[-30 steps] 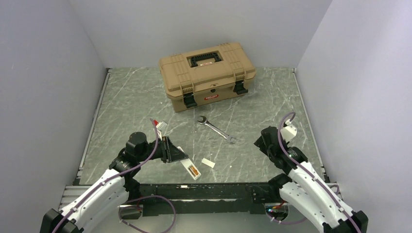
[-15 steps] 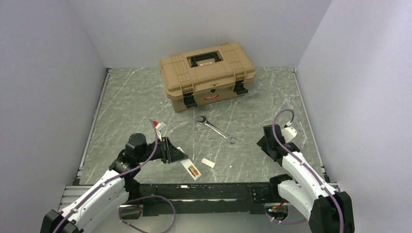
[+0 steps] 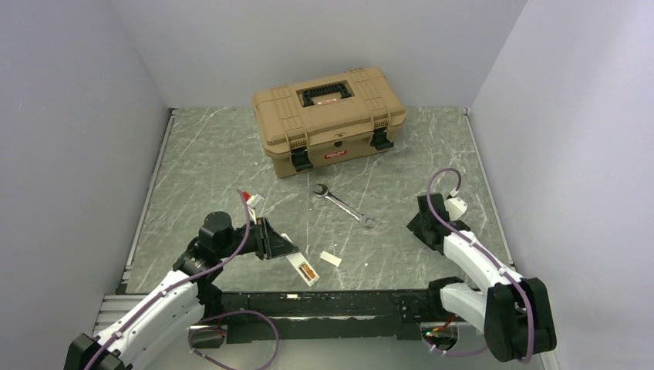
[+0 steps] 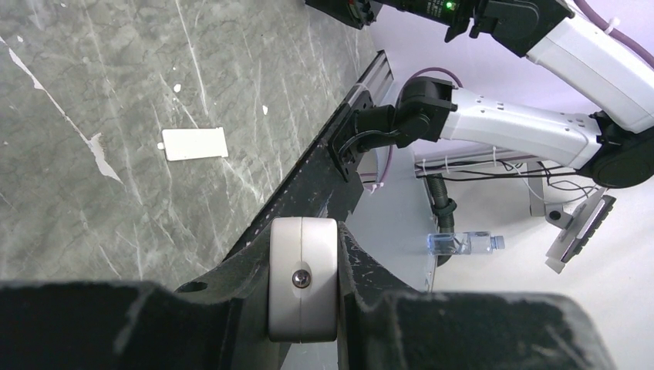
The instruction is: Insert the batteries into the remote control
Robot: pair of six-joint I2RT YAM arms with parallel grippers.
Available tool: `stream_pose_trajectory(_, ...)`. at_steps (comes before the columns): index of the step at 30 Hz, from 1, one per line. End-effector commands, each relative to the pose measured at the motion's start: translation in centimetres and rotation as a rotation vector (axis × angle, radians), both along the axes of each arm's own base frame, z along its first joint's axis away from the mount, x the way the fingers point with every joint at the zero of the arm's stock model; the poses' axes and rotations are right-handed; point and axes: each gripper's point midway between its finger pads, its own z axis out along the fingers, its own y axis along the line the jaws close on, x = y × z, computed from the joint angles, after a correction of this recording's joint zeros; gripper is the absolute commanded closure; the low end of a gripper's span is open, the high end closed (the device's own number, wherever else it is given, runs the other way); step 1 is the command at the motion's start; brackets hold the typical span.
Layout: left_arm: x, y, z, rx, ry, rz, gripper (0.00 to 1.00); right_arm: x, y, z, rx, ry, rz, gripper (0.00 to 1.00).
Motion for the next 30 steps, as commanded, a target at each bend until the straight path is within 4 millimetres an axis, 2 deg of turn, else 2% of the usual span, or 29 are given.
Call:
stream_pose_trajectory(1,-0.1,-0.2,1.5,-0.04,-0.055,-0.015,1.0,1.4,-0.2,1.1,-0.006,-0.025,-0.024,0.46)
stream_pose_trajectory(8,-0.3,0.0,1.4,-0.035,-0.057,-0.016,1.0,1.1,-0.8,0.8,-0.032,0.023,-0.064,0.52)
stream_pose_trajectory(12,-0.3,0.1,1.5,-0.032,-0.061,-0.012,1.0,1.1,-0.7,0.7,-0.028,0.027,-0.06,0.59)
stream_pose_trajectory(24,-0.4,-0.1,1.6,-0.045,-0.054,-0.019,1.0,0.4,-0.6,-0.2,-0.04,0.122,-0.045,0.65)
stream_pose_trajectory(30,-0.5,-0.1,1.4,-0.043,-0.045,-0.024,1.0,0.6,-0.3,-0.5,-0.028,0.125,-0.024,0.72)
